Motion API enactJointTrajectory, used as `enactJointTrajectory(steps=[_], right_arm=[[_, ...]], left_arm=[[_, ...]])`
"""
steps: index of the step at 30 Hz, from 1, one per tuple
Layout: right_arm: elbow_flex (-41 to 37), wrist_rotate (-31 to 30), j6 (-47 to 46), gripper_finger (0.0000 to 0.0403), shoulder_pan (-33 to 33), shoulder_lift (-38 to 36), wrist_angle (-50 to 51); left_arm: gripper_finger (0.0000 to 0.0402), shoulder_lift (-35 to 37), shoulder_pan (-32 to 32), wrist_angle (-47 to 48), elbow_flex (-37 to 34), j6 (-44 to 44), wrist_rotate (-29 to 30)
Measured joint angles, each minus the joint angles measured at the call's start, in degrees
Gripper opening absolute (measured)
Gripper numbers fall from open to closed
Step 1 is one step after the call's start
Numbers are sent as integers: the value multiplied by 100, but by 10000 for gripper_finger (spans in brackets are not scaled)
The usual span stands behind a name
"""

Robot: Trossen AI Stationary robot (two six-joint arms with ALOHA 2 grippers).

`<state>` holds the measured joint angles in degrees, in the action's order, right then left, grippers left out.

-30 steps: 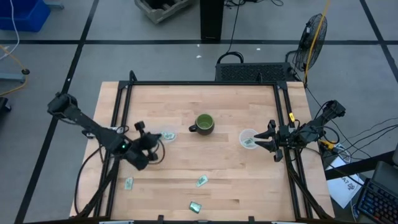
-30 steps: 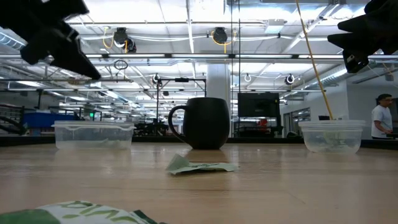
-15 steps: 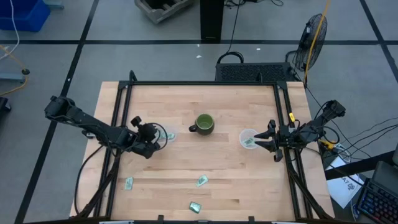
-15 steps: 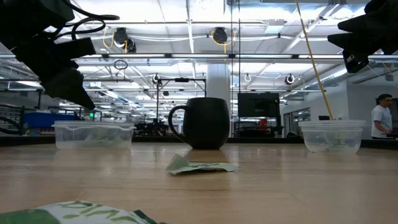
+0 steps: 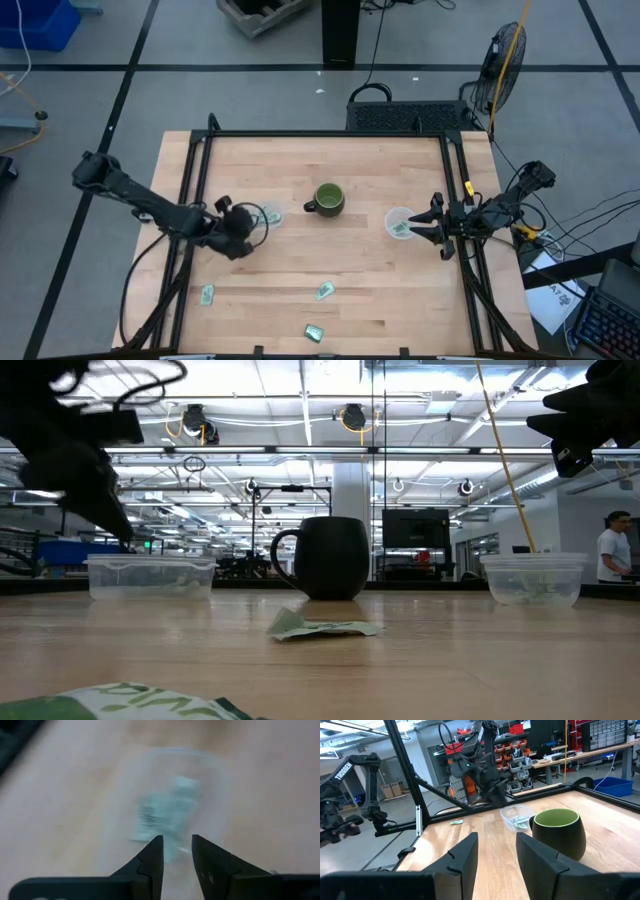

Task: Pick and place Stevia / Truvia into bins
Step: Put the stevia packet into the oval transparent container

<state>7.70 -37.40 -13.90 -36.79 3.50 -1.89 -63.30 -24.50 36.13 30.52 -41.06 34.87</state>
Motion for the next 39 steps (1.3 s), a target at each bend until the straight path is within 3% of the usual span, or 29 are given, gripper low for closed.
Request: enactJointTrajectory(steps=[4, 9, 17, 20, 25, 39], right_arm=[[0, 0, 0, 126, 1, -1, 0], [0, 1, 1, 126, 2, -2, 2], [0, 0, -1, 126, 0, -1, 0], [0, 1, -1, 126, 0, -2, 0], [0, 0, 0, 126, 2, -2, 2], [0, -1, 1, 126, 0, -2, 0]], left_arm=[[108, 167, -563, -68, 284, -304, -878], [108, 233, -1606, -188, 479, -865, -1100], [108, -16, -3272, -323, 507, -3063, -1537], [108, -178, -3667, -320, 507, -4083, -2193], [108, -428, -4039, -331, 507, -5314, -2469], [108, -1565, -4152, -113, 507, -5550, -3476]])
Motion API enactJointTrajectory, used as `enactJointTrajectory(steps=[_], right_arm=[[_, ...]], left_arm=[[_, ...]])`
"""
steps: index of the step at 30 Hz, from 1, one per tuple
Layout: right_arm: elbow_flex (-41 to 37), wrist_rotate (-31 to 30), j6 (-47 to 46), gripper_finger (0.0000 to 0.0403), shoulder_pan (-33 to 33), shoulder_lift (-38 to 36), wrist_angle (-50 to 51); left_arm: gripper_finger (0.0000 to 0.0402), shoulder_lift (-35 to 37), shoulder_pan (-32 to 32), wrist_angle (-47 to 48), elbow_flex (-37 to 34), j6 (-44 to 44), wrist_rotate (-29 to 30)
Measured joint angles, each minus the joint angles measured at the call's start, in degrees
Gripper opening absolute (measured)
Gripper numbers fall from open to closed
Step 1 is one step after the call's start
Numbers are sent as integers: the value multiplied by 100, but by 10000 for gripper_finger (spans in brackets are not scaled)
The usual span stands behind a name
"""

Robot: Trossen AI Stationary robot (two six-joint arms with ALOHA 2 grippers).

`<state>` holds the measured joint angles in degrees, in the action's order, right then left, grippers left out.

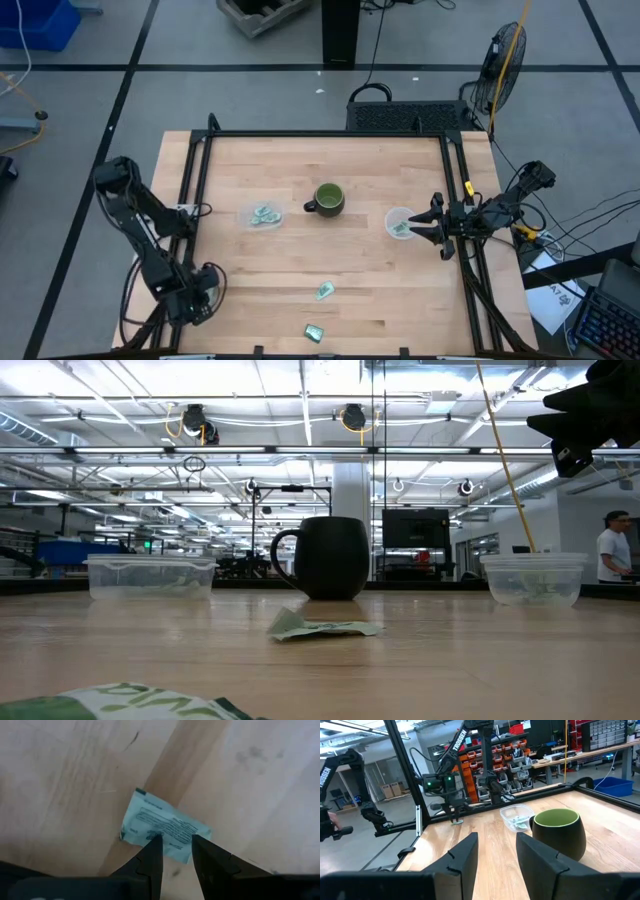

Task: Pick and place Stevia / Truvia into bins
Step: Put the stevia packet into the oval transparent container

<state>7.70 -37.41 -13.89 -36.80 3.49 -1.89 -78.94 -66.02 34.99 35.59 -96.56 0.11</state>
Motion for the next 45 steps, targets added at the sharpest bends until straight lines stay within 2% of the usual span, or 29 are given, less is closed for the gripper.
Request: enactJointTrajectory(steps=[7, 18, 21, 28, 32, 35, 38, 41, 45], right_arm=[[0, 0, -1, 126, 1, 2, 0], [0, 0, 0, 126, 2, 0, 2], [0, 1, 0, 126, 1, 1, 2], [0, 0, -2, 126, 2, 0, 0], [0, 0, -2, 126, 0, 0, 0], [0, 0, -2, 126, 0, 0, 0], [0, 0, -1, 126, 0, 0, 0], [0, 1, -1, 126, 1, 0, 1], [0, 0, 0, 126, 0, 0, 0]], left_arm=[[108, -325, 6, -6, 35, 160, 151], [104, -336, 437, 95, 11, 844, 1170], [84, -344, 596, 95, 2, 1139, 1312], [10, -345, 1035, 102, -2, 1922, 1428], [15, -349, 1372, 121, -13, 2426, 1643], [26, -263, 1675, 227, -17, 2851, 1722], [18, -78, 1988, 376, -17, 3245, 1899], [5, 196, 2326, 522, -17, 3740, 1953], [16, 725, 2789, 724, -17, 4289, 2124]])
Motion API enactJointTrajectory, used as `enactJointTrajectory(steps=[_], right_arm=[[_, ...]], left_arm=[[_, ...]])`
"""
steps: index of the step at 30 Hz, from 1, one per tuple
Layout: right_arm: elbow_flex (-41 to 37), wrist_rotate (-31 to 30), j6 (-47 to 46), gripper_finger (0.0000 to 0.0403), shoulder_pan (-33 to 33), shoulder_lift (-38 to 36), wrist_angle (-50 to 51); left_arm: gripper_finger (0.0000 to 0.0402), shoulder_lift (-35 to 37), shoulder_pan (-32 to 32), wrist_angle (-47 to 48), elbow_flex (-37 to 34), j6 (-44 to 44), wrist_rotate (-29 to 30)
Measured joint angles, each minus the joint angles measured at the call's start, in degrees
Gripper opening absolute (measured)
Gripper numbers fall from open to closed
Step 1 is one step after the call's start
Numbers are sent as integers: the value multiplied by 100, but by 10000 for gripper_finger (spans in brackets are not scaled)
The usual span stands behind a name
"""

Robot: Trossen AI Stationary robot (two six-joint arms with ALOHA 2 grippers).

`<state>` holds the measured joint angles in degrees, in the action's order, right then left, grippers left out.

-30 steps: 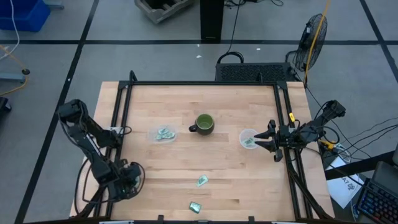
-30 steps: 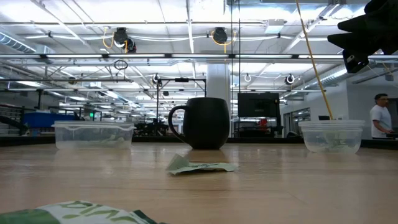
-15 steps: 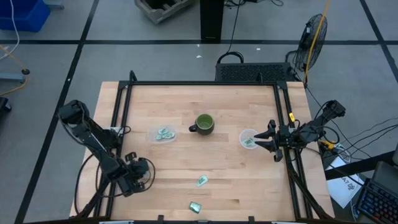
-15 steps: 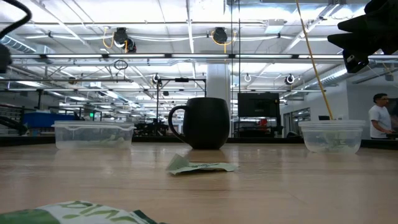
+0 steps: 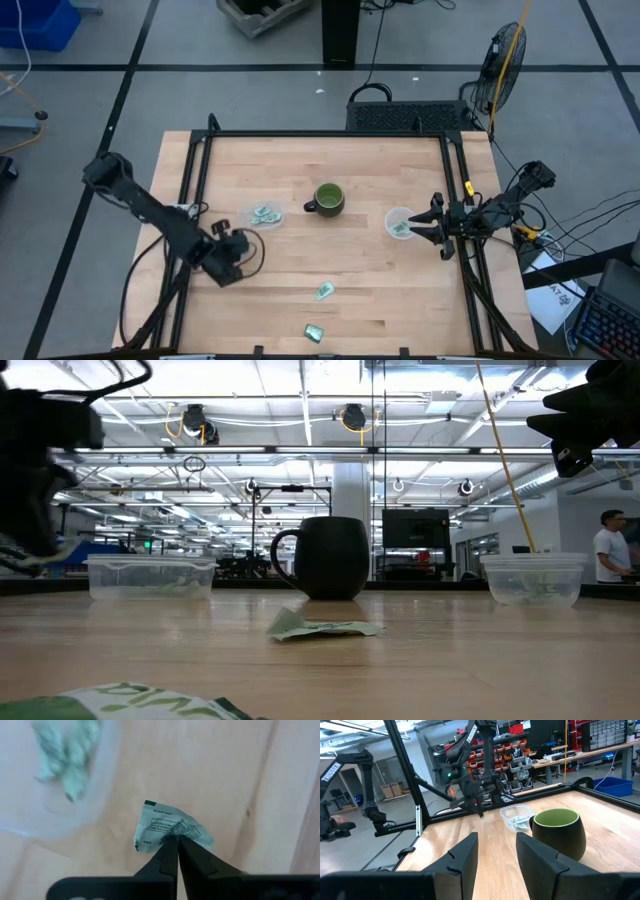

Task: Pick and place Stevia / Truvia into bins
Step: Put the stevia packet into the oval transparent container, then put the stevia packet into the round transparent container

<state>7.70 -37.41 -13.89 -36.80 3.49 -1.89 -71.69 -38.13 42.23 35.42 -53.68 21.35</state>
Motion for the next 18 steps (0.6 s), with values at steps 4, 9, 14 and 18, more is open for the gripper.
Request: enactJointTrajectory(steps=[4, 9, 14, 18], right_arm=[[0, 1, -1, 126, 0, 0, 0], [0, 1, 0, 126, 1, 1, 1], [0, 2, 0, 126, 2, 1, 1], [0, 2, -2, 126, 0, 0, 0]], left_arm=[[13, 631, 546, 186, 2, 651, 340], [8, 1189, 1439, 127, 7, 1513, 552], [31, 1252, 2336, 92, 11, 1932, 367], [51, 1166, 2812, 86, 11, 1850, 236]])
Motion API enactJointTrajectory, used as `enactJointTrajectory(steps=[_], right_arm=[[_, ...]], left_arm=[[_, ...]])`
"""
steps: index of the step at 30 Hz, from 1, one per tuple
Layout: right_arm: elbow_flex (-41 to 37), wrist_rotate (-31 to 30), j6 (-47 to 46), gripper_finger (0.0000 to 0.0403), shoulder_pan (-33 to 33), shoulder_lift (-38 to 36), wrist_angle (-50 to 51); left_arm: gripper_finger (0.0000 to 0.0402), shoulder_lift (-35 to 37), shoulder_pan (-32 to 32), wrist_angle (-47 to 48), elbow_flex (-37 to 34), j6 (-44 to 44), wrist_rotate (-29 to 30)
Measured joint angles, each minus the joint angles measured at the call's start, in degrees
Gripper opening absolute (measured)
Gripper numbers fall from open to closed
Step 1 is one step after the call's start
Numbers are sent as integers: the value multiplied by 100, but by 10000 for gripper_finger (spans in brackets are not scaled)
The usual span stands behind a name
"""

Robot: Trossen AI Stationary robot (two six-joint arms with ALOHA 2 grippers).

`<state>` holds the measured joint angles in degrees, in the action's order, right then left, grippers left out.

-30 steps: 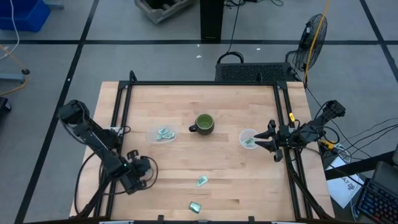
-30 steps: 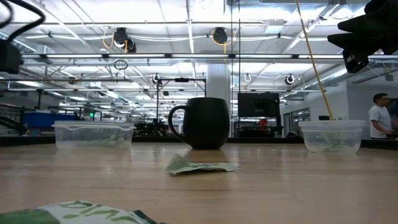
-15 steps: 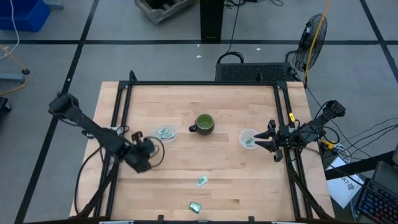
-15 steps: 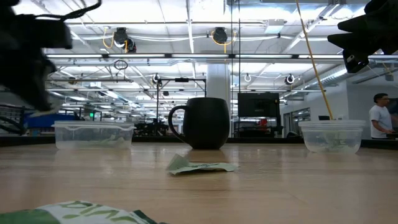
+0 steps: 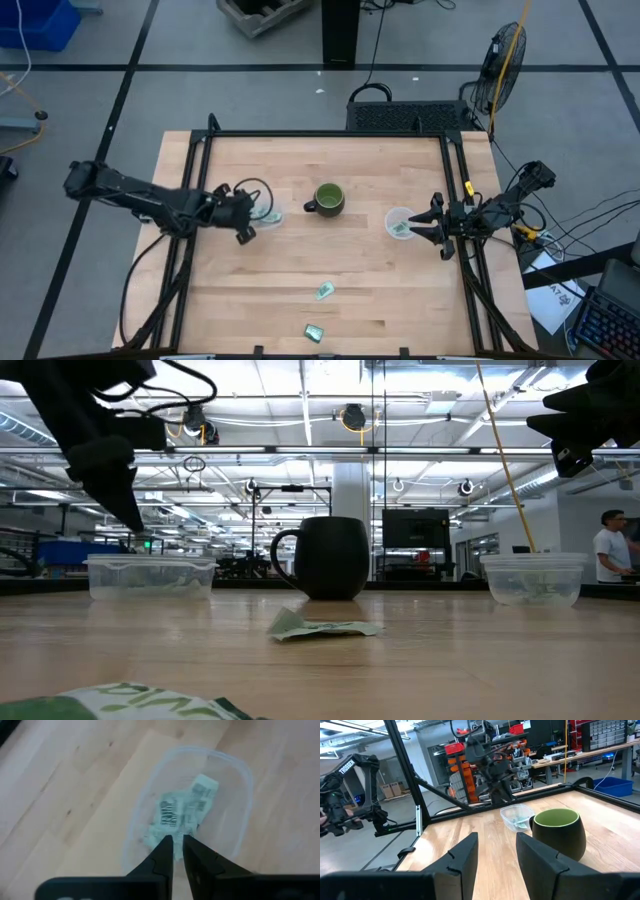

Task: Pick and place Stevia / Truvia into bins
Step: Put the stevia packet into the round transparent container

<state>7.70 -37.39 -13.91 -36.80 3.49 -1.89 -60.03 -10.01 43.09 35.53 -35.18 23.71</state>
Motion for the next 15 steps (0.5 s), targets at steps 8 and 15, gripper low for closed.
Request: enactJointTrajectory(steps=[8, 15], right_arm=[[0, -2, 2, 126, 2, 2, 0], [0, -1, 0, 126, 1, 0, 0]], left_arm=[[86, 76, -304, -675, 0, 243, -915], [34, 684, -1828, -1784, -65, 428, -214]])
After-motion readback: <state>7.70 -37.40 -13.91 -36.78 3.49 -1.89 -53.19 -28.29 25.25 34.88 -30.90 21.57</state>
